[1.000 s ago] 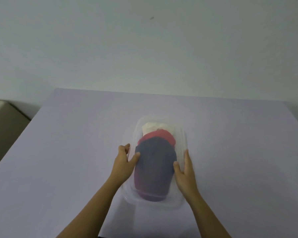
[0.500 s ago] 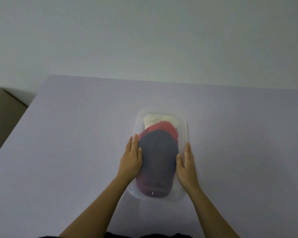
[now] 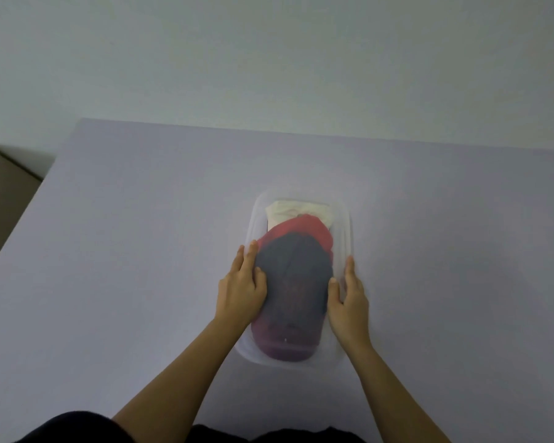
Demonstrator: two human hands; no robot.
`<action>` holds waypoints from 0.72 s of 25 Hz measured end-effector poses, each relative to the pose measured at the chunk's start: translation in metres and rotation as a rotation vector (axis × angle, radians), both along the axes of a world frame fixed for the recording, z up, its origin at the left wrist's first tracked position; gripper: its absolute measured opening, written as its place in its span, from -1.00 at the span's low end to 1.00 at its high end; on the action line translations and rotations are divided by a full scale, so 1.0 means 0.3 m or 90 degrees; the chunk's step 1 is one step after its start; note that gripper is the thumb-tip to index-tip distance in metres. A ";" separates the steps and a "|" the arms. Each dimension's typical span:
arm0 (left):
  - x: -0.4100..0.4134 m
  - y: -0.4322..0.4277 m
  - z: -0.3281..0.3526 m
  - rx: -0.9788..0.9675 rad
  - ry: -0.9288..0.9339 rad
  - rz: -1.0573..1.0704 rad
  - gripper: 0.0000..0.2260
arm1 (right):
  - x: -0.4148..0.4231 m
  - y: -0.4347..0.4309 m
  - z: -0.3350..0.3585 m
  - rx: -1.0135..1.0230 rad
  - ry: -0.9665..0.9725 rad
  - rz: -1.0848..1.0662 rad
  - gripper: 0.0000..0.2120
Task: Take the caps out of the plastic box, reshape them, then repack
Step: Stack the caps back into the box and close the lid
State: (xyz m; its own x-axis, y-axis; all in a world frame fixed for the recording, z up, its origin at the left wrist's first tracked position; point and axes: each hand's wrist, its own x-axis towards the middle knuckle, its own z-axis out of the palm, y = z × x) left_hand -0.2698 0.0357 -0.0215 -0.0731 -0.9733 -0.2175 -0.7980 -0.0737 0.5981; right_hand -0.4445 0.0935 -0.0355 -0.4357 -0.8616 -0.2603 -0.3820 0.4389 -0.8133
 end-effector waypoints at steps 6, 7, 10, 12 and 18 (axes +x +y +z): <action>0.008 0.000 0.017 -0.002 0.019 -0.005 -0.56 | -0.016 0.007 0.015 -0.020 -0.024 0.013 -0.47; 0.000 -0.008 0.023 0.001 0.022 -0.003 -0.56 | -0.025 -0.002 0.017 -0.026 -0.025 0.016 -0.47; -0.049 -0.076 0.040 0.002 0.038 -0.007 -0.56 | -0.080 -0.075 0.030 -0.050 -0.015 0.015 -0.48; -0.100 -0.170 0.044 -0.017 0.047 -0.016 -0.56 | -0.135 -0.168 0.042 -0.068 -0.011 0.013 -0.48; -0.238 -0.468 0.025 -0.011 0.050 -0.026 -0.55 | -0.283 -0.468 0.054 -0.076 -0.006 0.016 -0.49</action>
